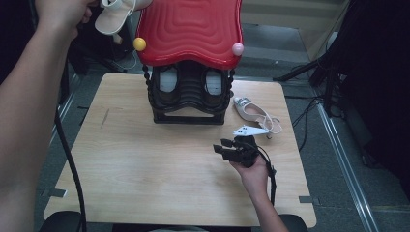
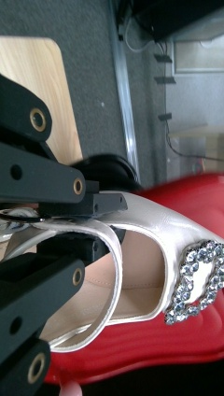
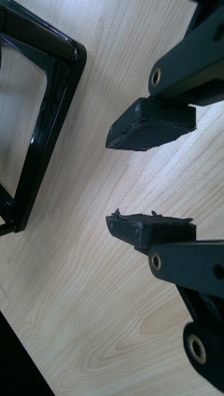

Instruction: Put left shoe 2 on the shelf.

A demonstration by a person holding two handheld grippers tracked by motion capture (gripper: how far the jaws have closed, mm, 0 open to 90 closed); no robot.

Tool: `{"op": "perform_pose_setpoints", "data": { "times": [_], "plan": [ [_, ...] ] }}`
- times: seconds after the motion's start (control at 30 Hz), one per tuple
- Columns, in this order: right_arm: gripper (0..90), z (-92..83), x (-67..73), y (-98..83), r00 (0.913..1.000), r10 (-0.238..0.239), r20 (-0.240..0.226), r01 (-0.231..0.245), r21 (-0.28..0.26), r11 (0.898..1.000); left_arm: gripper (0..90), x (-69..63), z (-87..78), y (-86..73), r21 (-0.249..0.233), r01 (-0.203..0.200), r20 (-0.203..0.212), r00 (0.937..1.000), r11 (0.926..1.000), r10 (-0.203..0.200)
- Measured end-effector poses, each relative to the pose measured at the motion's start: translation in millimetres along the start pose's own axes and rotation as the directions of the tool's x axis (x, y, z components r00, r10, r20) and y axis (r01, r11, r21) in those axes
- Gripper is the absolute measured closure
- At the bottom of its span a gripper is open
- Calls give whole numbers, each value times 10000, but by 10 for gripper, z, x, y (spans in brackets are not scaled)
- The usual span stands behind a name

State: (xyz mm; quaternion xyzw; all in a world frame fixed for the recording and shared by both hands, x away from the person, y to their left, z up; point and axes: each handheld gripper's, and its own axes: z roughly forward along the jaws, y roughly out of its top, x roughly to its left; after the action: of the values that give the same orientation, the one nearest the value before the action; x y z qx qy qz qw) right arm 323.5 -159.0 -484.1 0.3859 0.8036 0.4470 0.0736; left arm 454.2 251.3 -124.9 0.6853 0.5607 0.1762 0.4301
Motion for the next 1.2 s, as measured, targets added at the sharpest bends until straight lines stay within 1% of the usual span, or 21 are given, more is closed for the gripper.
{"op": "perform_pose_setpoints", "data": {
  "times": [0.03,0.13,0.2,0.27,0.33,0.43,0.47,0.53,0.57,0.67,0.73,0.77,0.8,0.83,1.0,1.07,1.1,1.17,1.2],
  "plan": [
    [570,-4,1,1,10000,-3,15,3,-10,10000,842,-53,43,18,-15,-56,21,10000,10000,56],
    [570,-15,6,2,10000,5,-14,-5,-32,10000,841,-144,160,41,84,-6,225,9997,10000,5],
    [570,-18,7,2,10000,-37,-37,37,-54,10000,841,-221,266,43,157,-70,231,9997,9999,67],
    [570,-18,9,2,10000,-35,-83,34,-52,10000,840,-271,352,41,204,-92,239,9997,9998,87],
    [570,-16,12,2,9999,-67,-102,66,-51,10000,839,-320,453,46,269,-90,341,9994,9996,80],
    [570,-17,11,2,9999,-77,-136,76,-58,10000,839,-357,572,62,318,18,429,9991,9995,-32],
    [570,-17,12,2,9999,-96,-129,96,-60,9999,839,-369,617,73,392,43,393,9992,9992,-58],
    [570,-20,14,2,9999,-78,-130,77,-53,10000,838,-382,685,65,364,2,284,9996,9993,-12],
    [570,-23,16,2,9999,-92,-119,91,-60,9999,838,-385,716,53,332,46,261,9996,9994,-54],
    [570,-29,16,0,9999,-103,-92,103,-32,9999,837,-387,789,0,280,2,171,9999,9996,-7],
    [570,-31,12,-1,9999,-89,-85,89,-16,10000,836,-378,814,-36,110,68,189,9998,9999,-71],
    [570,-33,11,-1,9999,-90,-89,90,-20,10000,836,-375,819,-49,53,59,186,9998,10000,-60],
    [570,-35,15,-2,9999,-78,-81,77,-25,10000,835,-370,811,-54,75,-38,199,9998,10000,36],
    [570,-34,16,-3,9999,-121,-71,121,-51,9999,833,-377,811,-65,-3,-21,151,9999,10000,21],
    [570,-30,32,-6,9999,-137,-51,137,3,9999,802,-433,790,-139,134,-343,97,9994,9993,342],
    [570,-30,28,-5,9999,-159,-39,159,-18,9999,782,-455,782,-163,196,-583,59,9983,9981,582],
    [570,-32,28,-5,9999,-136,-28,136,-23,9999,762,-459,774,-167,311,-673,58,9977,9972,672],
    [570,-37,22,-5,9999,-114,-2,114,-48,9999,730,-461,762,-167,413,-669,115,9977,9969,664],
    [570,-38,21,-4,9999,-114,9,114,-51,9999,703,-454,758,-163,472,-593,214,9981,9971,584]
  ]
}}
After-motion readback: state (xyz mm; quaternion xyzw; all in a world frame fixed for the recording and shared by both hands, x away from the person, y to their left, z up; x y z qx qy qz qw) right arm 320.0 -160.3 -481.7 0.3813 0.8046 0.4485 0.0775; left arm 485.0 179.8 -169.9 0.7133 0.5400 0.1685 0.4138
